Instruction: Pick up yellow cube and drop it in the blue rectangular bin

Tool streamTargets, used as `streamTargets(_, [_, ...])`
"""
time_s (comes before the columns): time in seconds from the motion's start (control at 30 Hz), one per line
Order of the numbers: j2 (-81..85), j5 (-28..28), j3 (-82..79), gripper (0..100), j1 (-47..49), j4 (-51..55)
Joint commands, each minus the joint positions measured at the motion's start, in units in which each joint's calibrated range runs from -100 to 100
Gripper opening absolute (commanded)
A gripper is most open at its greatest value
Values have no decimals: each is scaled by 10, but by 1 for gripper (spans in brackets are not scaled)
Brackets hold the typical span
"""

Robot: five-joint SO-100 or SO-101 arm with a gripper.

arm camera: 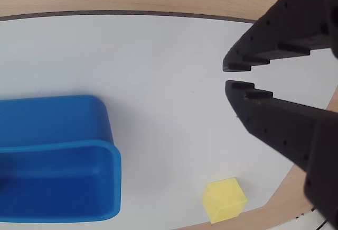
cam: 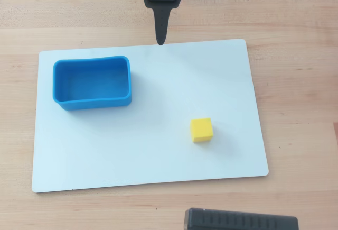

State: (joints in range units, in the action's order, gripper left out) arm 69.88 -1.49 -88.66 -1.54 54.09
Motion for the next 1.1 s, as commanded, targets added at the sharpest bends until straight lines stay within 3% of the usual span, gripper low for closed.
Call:
streamTargets(0.0, [183,29,-35,0,32,62])
streamTargets(0.33, [105,35,2,0,28,34])
streamTargets(0.53, [-142,35,214,0,21,49])
streamTargets(0.77, [-254,36,363,0,29,74])
streamTargets(1.07, [-504,32,696,0,69,215])
